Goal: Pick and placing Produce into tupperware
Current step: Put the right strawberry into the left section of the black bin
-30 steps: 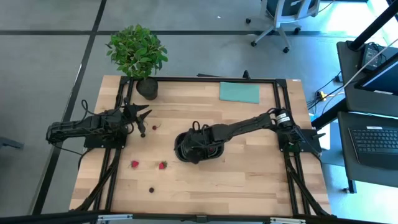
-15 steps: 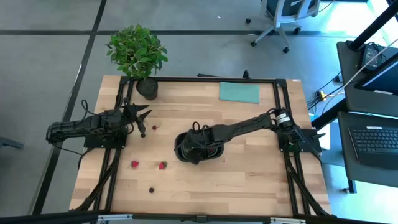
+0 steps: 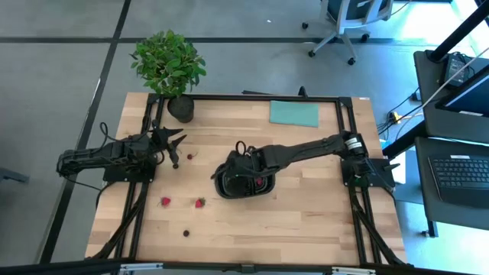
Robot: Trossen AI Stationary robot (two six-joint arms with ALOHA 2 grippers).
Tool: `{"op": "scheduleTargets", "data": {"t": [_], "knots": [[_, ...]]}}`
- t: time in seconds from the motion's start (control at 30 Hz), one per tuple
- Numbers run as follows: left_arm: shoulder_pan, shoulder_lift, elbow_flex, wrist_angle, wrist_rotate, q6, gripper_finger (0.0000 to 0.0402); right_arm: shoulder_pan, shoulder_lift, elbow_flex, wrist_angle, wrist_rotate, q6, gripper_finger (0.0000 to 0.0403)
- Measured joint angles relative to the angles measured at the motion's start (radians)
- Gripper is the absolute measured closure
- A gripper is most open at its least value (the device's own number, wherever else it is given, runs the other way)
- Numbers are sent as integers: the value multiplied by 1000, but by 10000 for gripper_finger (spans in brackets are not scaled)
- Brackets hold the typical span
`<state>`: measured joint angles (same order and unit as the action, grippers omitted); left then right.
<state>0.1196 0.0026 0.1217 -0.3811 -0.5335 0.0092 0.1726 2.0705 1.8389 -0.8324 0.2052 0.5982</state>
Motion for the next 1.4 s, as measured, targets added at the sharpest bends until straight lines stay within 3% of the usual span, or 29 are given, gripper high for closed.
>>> {"op": "scheduleTargets", "data": {"t": [0.17,0.33,0.47,0.6,0.73,0.9,1.07,1.2,1.4], "knots": [[0,0,0,1,3,-1,282,65,-39,55,-103,120,-57,203],[0,0,0,0,5,-1,282,157,-132,-3,-175,180,-52,203],[0,0,0,0,9,-2,282,205,-266,-158,-196,247,13,203],[0,0,0,1,14,-3,282,219,-444,-401,-124,288,52,203],[0,0,0,0,14,-3,282,207,-663,-700,112,331,-4,203],[0,0,0,1,14,-3,282,124,-898,-1068,555,336,-235,203],[0,0,0,1,22,-2,282,25,-1061,-1355,957,192,-349,203],[0,0,0,1,23,1,282,6,-1128,-1503,1175,163,-362,203],[0,0,0,1,48,-4,282,3,-1182,-1567,1218,167,-364,203]]}}
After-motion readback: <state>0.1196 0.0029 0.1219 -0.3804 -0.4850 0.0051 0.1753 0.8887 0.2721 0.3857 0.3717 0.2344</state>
